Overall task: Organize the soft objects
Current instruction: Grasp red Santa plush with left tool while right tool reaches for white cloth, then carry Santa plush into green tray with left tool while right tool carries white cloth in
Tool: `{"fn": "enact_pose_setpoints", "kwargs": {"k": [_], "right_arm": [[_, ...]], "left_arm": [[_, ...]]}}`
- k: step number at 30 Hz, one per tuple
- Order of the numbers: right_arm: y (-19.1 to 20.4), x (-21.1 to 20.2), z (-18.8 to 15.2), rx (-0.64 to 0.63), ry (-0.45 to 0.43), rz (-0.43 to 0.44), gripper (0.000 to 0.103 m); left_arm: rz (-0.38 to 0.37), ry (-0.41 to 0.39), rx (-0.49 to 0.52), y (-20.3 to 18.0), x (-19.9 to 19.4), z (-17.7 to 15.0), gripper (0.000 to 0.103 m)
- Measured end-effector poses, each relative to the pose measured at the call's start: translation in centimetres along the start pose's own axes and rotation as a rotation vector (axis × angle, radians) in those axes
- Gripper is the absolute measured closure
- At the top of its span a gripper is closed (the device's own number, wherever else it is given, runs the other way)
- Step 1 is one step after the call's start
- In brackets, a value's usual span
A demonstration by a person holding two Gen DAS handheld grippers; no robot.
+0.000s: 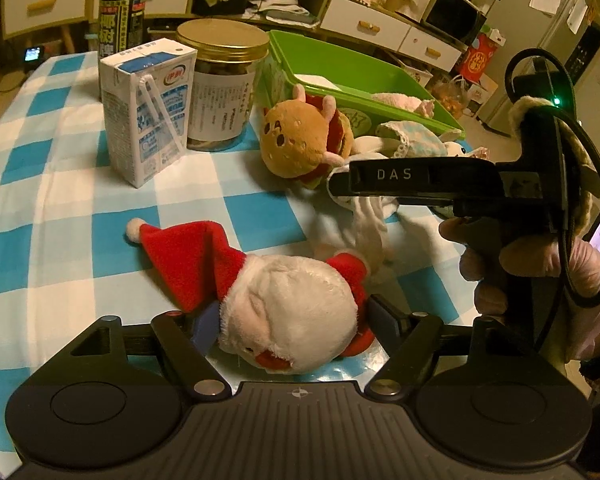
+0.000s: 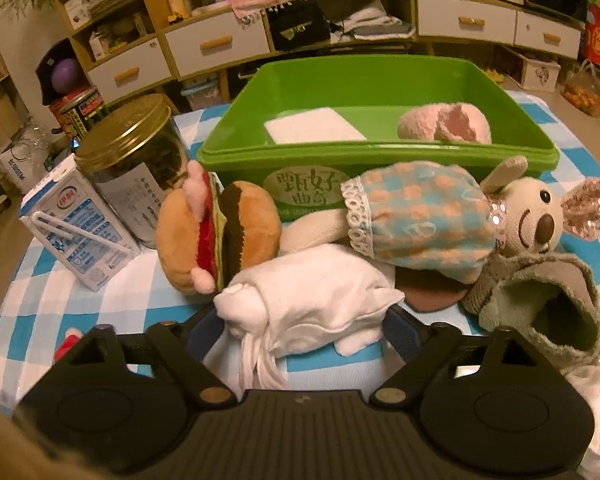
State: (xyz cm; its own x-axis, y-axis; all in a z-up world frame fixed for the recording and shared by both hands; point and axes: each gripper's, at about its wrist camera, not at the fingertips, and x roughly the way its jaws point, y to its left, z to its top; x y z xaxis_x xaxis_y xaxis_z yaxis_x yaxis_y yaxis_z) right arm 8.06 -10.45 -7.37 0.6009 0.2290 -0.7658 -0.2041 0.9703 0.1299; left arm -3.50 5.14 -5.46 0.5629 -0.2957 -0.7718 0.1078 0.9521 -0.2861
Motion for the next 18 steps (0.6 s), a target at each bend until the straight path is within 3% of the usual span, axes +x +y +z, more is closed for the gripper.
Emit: {"fn": "enact_pose_setpoints", "kwargs": {"k": [4, 7, 18], "right_arm": [[0.1, -0.2, 0.1, -0.013, 0.011, 0.045, 0.09], [0.3, -0.5, 0.1, -0.032, 0.012, 0.055, 0.1], [-0.6, -2.5, 0.2, -0.008, -0.004, 0.089, 0.103]], "left_arm": [[0.006, -0.011, 0.004, 0.0, -0.1, 0.1, 0.029], [0.011, -0.018, 0.001, 0.2, -0.1, 0.3, 0.029], [0.042, -0.068, -0.022, 0.9, -1.0, 1.3, 0.029]]}}
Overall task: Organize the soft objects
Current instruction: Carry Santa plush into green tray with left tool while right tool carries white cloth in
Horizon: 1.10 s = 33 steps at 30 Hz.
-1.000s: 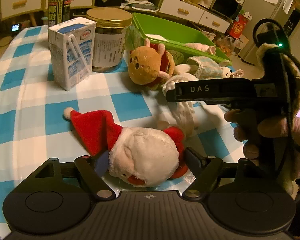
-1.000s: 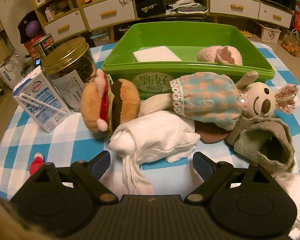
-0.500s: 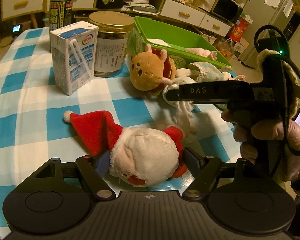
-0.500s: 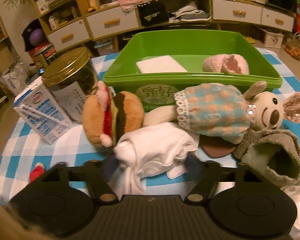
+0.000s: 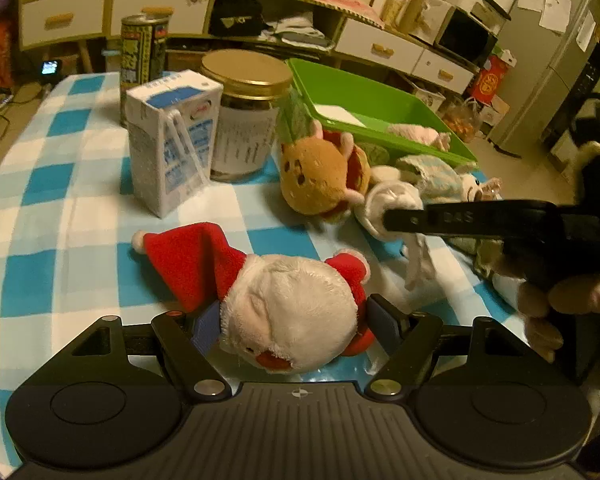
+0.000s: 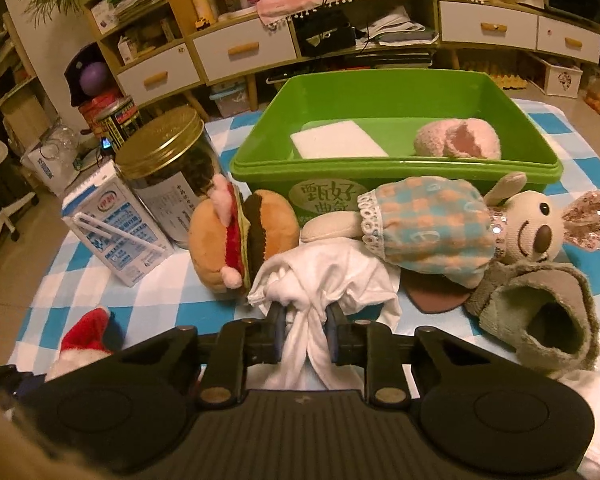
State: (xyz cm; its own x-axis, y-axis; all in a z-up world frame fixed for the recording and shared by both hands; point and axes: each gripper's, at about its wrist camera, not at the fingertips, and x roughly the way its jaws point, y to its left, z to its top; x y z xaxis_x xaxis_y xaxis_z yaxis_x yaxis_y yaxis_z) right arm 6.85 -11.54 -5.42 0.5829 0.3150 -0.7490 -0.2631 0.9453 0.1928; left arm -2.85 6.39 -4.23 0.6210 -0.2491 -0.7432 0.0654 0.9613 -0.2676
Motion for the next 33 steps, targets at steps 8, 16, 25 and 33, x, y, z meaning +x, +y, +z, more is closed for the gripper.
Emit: {"fn": "enact_pose_setpoints", "kwargs": {"k": [8, 16, 25, 33], "right_arm": [[-0.4, -2.3, 0.6, 0.064, -0.008, 0.041, 0.103], [-1.4, -4.5, 1.4, 0.158, -0.027, 0.1, 0.103], [-2.6, -7.7, 3.4, 0.236, -0.128, 0.162, 0.103], [-3.7, -9.7, 5.9, 0.303, -0.251, 0.175, 0.103]], "left_arm": [[0.003, -0.054, -0.015, -0.2, -0.7, 1.5, 0.029], [0.002, -0.104, -0.041, -0.8, -1.1, 3.3, 0.029], [-0.008, -0.172, -0.076, -1.8, -1.5, 5.9, 0.029], [-0.019, -0.252, -0.101, -3.8, -1.2, 8.5, 0.029]]}}
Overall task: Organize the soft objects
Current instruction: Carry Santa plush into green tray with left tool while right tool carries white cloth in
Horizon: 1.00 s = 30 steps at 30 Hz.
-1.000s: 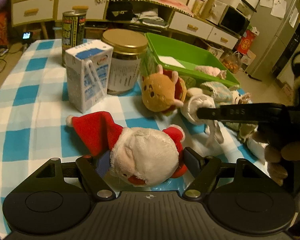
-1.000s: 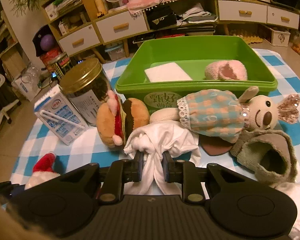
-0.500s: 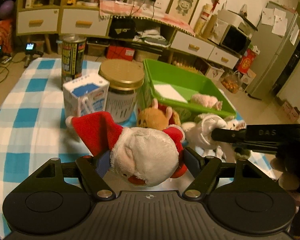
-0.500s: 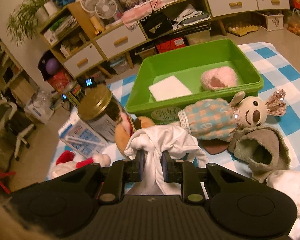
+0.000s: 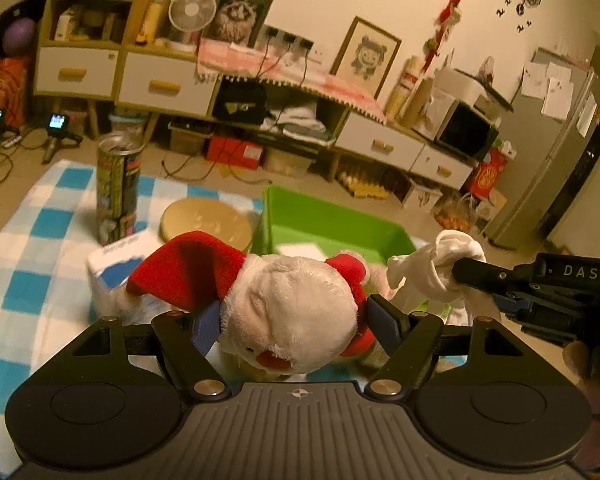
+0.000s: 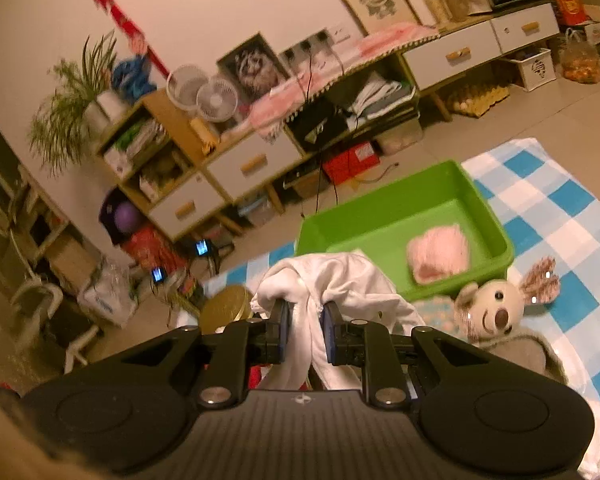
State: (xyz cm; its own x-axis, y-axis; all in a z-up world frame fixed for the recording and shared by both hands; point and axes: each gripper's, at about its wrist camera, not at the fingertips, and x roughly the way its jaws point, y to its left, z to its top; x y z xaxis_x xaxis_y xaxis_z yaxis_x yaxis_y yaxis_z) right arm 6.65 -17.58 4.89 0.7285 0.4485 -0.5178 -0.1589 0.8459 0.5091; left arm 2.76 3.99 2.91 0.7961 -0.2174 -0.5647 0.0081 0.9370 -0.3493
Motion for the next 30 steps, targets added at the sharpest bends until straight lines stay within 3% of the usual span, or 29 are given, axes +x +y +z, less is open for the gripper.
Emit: {"fn": "enact_pose_setpoints", "kwargs": {"k": [8, 15, 27, 30], "right_arm": [[-1.6, 1.2, 1.9, 0.095, -0.08, 0.004, 0.103], [-3.3, 4.0, 2.6, 0.157, -0.102, 0.007, 0.103], [-6.8, 8.5, 2.1, 0.296, -0.069, -0.057, 0.103], [-7.3, 9.4, 1.7, 0.314, -0.053, -0.082, 0.103]], "left_arm": [[-0.022, -0.048, 0.005, -2.3, 3.1, 1.2, 0.029], [-0.024, -0.018, 0.009, -2.5, 7.4, 1.9, 0.029], [0.005, -0.022, 0.095, -4.3, 11.5, 0.2, 0.029], [0.011, -0.023, 0.078, -4.0, 12.0, 0.3, 0.029]]}}
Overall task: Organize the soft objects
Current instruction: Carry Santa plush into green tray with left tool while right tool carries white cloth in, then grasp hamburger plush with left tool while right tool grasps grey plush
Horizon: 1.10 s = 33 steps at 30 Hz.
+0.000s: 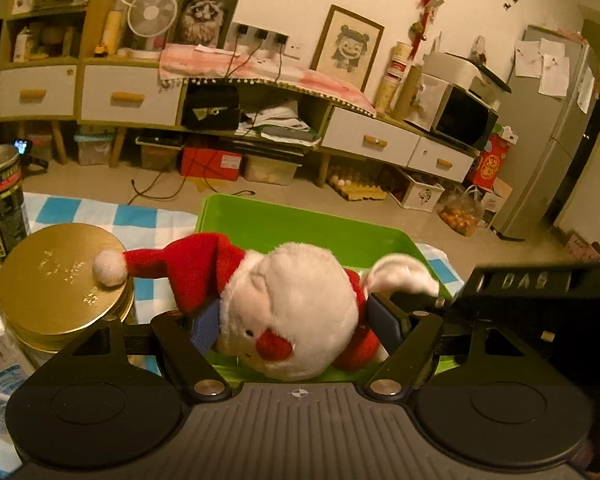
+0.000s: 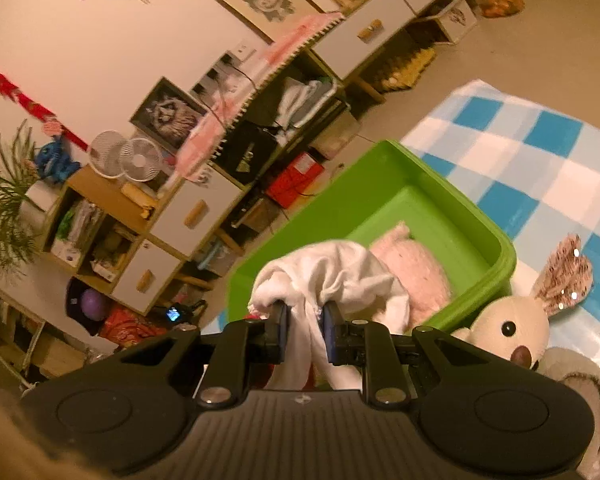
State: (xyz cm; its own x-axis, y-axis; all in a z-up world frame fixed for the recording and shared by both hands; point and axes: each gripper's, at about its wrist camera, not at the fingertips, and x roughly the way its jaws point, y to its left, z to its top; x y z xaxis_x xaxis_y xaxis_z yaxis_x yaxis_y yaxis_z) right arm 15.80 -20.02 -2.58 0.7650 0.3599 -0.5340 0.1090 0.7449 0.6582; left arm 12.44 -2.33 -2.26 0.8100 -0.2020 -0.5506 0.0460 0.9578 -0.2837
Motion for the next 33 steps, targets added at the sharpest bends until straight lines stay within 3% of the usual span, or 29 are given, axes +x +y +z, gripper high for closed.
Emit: {"fn": "enact_pose_setpoints", "kwargs": {"k": [10, 17, 25, 33], "right_arm": [[-1.4, 1.1, -0.2, 0.023, 0.027, -0.064, 0.103], [-1.5, 0.3, 0.5, 0.056, 0.039, -0.064, 0.101], [-1.2, -2.5, 1.5, -0.012, 0.007, -0.077, 0.074], [-1.5, -5.1, 1.6, -0.127, 0.001, -0.117, 0.064]], "left_arm": [[0.002, 0.02, -0.037, 0.8, 1.1, 0.2, 0.028], [-0.029, 0.003, -0.029, 0.3, 0.0, 0.7, 0.02], [-0.025, 0.014, 0.021, 0.0, -1.5, 0.8, 0.012], [0.002, 0.031, 0.037, 0.9, -3.0, 0.8, 0.006]]}}
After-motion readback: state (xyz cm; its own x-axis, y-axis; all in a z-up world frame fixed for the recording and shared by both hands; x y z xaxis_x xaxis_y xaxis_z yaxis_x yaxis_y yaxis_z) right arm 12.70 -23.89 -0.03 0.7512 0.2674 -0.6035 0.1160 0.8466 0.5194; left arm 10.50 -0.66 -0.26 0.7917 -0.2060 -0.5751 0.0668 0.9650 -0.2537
